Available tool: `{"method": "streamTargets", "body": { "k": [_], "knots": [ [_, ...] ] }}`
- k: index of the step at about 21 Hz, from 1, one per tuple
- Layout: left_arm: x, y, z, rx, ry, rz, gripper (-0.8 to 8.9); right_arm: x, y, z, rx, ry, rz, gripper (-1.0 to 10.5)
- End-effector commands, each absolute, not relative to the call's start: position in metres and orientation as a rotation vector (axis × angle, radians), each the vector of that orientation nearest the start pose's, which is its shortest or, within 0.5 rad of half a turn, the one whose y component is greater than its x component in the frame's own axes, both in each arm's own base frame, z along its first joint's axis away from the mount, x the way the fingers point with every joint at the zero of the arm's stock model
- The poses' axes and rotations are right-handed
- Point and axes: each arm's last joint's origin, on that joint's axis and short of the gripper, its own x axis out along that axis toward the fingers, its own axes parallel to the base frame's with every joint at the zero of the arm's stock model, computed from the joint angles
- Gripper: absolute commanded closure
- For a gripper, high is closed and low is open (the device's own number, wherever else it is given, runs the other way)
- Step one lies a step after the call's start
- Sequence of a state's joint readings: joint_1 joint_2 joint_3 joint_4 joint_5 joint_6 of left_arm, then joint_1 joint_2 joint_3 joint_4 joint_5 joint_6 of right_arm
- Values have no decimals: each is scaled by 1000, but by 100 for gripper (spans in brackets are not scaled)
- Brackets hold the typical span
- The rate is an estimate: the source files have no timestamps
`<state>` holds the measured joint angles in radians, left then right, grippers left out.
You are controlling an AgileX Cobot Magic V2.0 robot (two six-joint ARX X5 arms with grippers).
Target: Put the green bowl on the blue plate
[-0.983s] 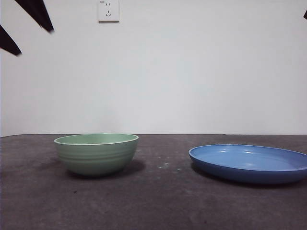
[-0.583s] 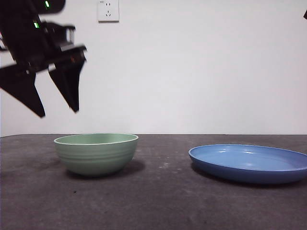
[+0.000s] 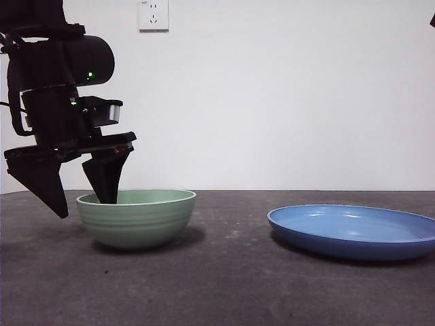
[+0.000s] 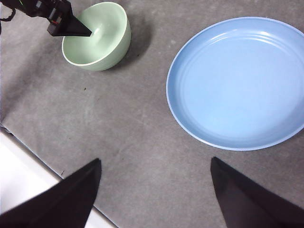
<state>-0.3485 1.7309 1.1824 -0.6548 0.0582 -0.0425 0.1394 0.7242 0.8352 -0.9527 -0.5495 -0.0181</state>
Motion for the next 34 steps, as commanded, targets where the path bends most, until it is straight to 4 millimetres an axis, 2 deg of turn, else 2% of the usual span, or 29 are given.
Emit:
{"method": "streamTargets", "body": {
  "k": [1,6,9,15,17,21,25,28,31,34],
  "knots": [
    [321,-120,199,138,1191,-333,528,119,32,301,161,817,656,578],
    [321,-120,199,131,1188,-329,721,119,32,301,161,817,655,578],
    [322,-121,201,100,1171,-313,799,119,32,301,161,817,655,578],
    [324,-122,213,88,1161,-317,799,119,32,302,161,812,655,578],
    [325,-125,225,85,1128,-328,799,119,32,302,160,810,656,578],
    [319,-135,264,53,1048,-409,799,119,32,302,160,810,655,578],
    [309,-157,297,11,1012,-498,799,119,32,302,179,815,646,578],
    [301,-184,313,23,943,-578,799,120,32,303,183,808,645,578],
    [291,-211,317,19,885,-652,799,119,32,303,183,808,646,578],
    [290,-236,304,19,884,-698,799,118,32,303,182,801,646,578]
  ]
}}
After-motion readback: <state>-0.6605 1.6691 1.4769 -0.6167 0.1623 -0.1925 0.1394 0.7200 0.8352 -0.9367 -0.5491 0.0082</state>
